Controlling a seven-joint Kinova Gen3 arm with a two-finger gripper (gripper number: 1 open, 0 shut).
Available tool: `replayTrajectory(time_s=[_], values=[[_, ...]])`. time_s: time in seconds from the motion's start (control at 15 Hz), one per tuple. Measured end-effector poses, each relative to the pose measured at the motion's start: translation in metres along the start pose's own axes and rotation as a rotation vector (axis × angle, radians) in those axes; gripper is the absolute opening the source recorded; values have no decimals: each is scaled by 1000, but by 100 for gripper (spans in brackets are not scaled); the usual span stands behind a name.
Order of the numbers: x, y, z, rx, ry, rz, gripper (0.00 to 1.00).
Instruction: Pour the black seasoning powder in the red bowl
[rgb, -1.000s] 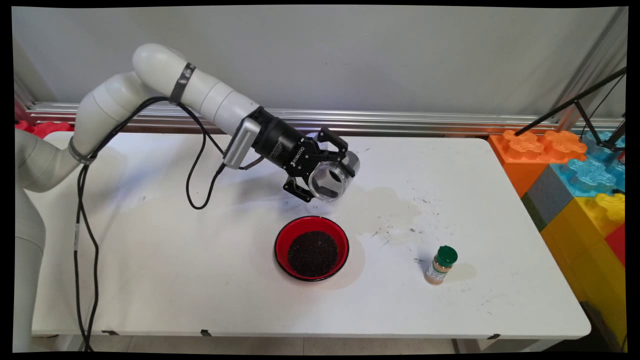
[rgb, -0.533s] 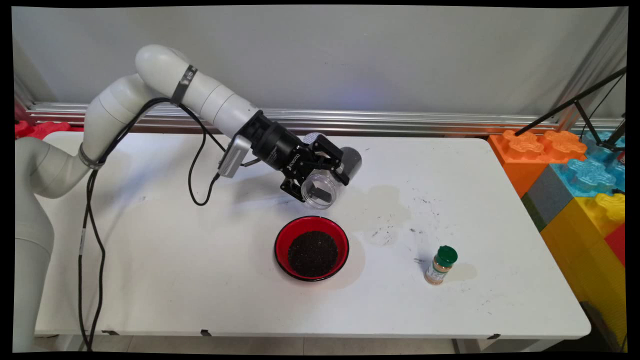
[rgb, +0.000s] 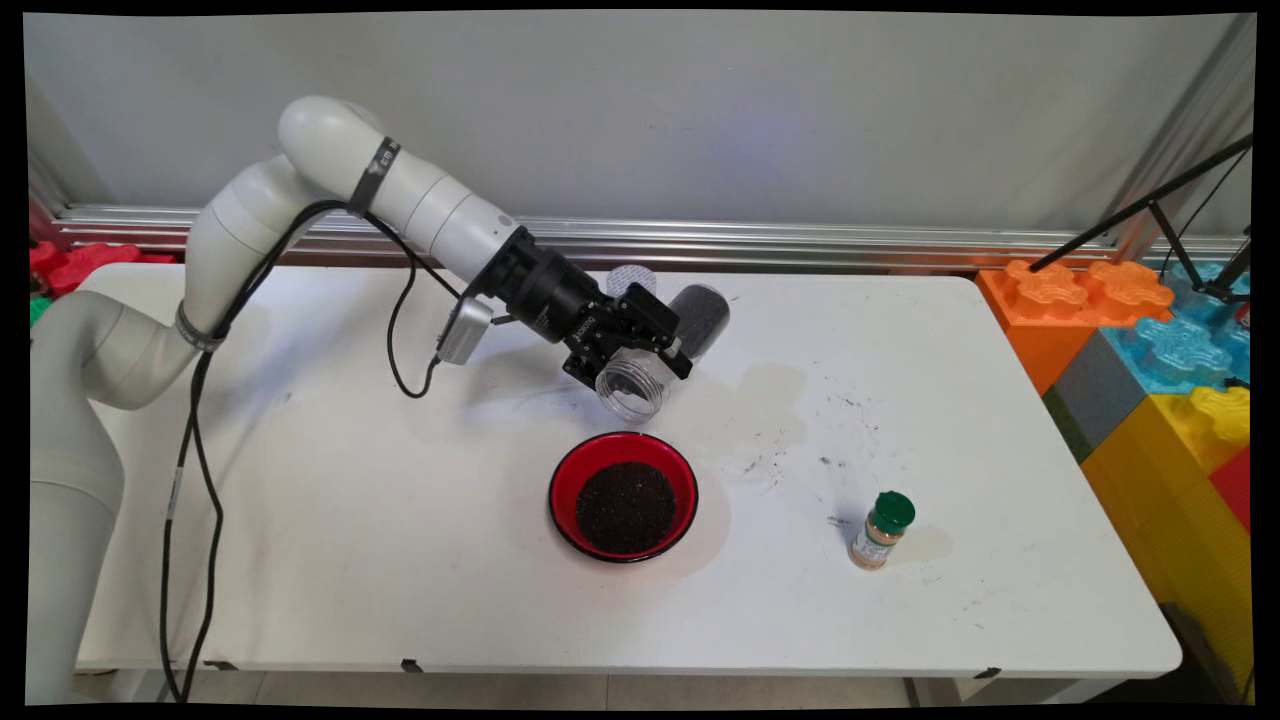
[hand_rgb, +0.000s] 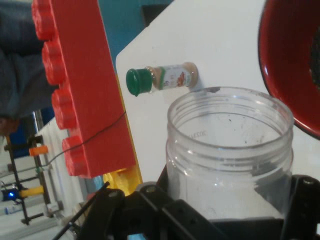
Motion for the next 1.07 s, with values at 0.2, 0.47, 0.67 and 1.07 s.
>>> replayTrajectory(time_s=[0.2,0.47,0.67,1.07], values=[[0,4,1,-5,-1,69,0],[1,8,2,-6,-8,144,0],[3,11,4,-6,-21,201,0],[7,17,7,-3,-57,312,0]])
